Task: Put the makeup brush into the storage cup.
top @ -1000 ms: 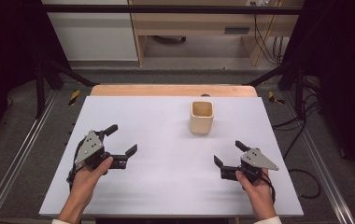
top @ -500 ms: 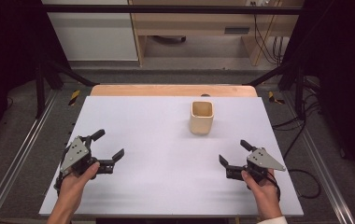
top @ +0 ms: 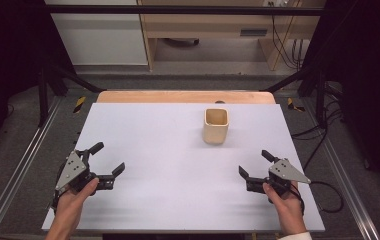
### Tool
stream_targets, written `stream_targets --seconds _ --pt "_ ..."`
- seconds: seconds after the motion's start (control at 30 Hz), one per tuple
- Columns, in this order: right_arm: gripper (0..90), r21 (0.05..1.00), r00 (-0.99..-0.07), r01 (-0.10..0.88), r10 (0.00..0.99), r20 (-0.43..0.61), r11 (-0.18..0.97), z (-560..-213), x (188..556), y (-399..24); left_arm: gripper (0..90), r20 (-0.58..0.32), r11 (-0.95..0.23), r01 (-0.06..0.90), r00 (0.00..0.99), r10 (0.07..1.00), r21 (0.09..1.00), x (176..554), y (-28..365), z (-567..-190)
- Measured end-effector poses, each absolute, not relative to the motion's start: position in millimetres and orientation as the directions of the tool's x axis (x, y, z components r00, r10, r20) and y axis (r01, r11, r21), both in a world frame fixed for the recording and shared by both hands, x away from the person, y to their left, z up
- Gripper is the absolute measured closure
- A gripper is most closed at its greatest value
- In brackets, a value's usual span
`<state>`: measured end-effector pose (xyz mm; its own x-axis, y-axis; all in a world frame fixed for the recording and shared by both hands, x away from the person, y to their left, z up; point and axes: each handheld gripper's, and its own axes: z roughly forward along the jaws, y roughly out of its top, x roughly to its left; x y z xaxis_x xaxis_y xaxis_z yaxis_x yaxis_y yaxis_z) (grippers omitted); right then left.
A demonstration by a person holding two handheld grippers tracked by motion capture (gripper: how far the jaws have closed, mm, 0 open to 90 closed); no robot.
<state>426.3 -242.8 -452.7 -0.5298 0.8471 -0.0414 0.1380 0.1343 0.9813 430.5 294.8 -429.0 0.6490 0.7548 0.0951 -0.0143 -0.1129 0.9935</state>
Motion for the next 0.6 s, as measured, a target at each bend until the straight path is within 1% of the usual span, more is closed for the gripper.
stream_targets --seconds 0.17,0.37,0.6 --pt "3.0 0.981 -0.53 0.136 0.847 -0.046 0.138 -452.9 425.8 -246.5 0.5 0.094 -0.112 -0.013 0.643 0.76 0.994 428.6 297.9 -432.1" --pt "2.7 0.982 -0.517 0.139 0.855 -0.037 0.127 -452.9 424.7 -252.9 0.5 0.115 -0.125 -0.027 0.628 0.769 0.992 425.8 300.4 -434.8" --pt "2.7 0.983 -0.512 0.141 0.859 -0.033 0.122 -453.1 424.0 -256.5 0.4 0.092 -0.105 -0.016 0.627 0.774 0.994 423.5 304.0 -442.0"
